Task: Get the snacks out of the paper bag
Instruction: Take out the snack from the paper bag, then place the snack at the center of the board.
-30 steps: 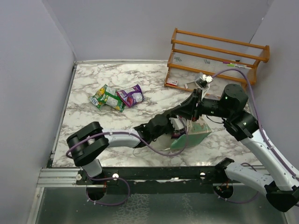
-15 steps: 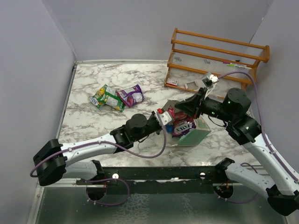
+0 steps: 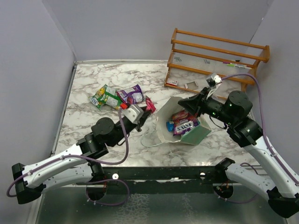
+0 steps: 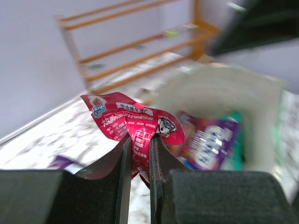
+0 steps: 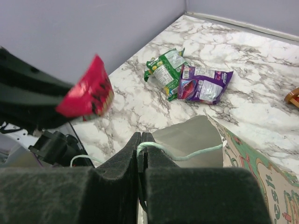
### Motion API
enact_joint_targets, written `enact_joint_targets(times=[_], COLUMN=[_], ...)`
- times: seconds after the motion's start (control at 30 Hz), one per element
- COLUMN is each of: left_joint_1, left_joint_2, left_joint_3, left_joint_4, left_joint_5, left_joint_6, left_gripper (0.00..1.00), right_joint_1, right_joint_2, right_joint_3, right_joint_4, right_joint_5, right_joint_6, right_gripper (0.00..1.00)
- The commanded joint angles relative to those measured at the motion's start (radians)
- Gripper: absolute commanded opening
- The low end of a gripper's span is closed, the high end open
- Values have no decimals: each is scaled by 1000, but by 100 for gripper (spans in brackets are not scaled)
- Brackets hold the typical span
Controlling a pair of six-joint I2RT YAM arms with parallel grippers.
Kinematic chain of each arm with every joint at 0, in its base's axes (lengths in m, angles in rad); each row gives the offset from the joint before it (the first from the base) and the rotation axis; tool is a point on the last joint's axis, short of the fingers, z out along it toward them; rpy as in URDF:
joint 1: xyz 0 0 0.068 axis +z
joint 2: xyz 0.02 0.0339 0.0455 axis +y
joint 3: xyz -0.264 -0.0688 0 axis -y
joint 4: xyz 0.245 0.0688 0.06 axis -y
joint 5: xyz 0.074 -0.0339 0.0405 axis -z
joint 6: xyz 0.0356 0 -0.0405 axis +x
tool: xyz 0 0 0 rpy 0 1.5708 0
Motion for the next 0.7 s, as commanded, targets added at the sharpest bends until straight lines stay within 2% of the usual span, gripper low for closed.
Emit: enact_joint_targets(times=[0.0,0.1,0.17,0.27,0.37,0.57,0.67], left_joint_1=[5,26,83,220,327,510,578], left_joint_2=[-29,22,75,144,193,284,336], left_joint_3=[79,70,77,101,85,59,54], left_joint_4=[-17,29,-48,-207,-277,-327,-346], left_joint_5=[-553,-765,-778,-639,-551,-361,-313], left_joint_6=[18,74,6,-195,-315,-408,-436], left_gripper=[0,0,0,0,0,0,0], right_joint_1=[6,6,5,6,6,6,6], right_joint_2=[-18,-21,-21,-24,-22,-17,-4], right_joint_3=[0,-2,-6,-8,1,-1,-6], right_joint_4=[12,13,15,8,-14,27,59], right_joint_5=[37,35,33,17,8,-144,-233], right_joint_6=[-19,-19,-22,-45,-59,-71,-69], right_gripper=[2,2,2,2,2,2,2])
